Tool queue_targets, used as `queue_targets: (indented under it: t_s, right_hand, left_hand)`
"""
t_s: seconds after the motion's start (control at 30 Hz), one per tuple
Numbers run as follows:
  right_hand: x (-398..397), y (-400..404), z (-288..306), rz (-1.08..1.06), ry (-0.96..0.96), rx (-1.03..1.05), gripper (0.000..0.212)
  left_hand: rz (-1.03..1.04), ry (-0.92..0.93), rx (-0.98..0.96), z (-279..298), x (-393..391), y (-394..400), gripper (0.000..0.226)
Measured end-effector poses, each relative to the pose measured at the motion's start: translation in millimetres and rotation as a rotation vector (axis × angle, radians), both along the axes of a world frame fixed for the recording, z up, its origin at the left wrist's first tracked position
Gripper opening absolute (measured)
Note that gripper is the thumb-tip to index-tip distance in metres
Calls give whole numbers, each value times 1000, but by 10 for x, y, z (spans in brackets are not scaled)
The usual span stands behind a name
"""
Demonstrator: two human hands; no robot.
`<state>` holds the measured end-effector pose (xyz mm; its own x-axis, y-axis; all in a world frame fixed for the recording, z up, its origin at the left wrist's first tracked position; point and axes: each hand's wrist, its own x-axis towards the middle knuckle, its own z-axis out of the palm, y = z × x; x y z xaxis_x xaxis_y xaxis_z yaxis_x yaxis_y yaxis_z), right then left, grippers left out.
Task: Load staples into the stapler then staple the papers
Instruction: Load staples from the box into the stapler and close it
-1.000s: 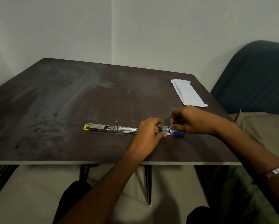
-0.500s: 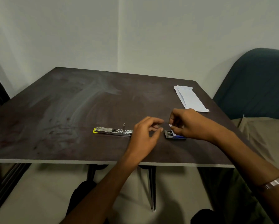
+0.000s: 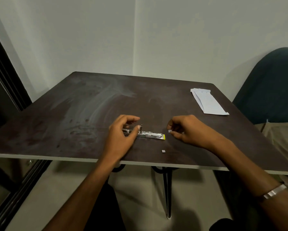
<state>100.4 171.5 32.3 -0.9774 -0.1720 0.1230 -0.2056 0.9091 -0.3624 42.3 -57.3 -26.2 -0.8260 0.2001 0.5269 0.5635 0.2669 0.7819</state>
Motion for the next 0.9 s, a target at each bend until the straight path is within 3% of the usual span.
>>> queue_targets:
  t_s: [0.2, 0.3, 0.9]
  right_hand:
    - [-108, -143, -121, -5, 25, 18, 11]
    - [-175, -187, -145, -9, 55, 27, 11]
    - [-385, -387, -208, 53, -5, 11, 12]
  left_hand:
    - [-66, -22, -262, -86, -90, 34, 68]
    - [-84, -41, -344, -136, -188, 98, 79]
    - [-153, -73, -308, -325, -337, 124, 65]
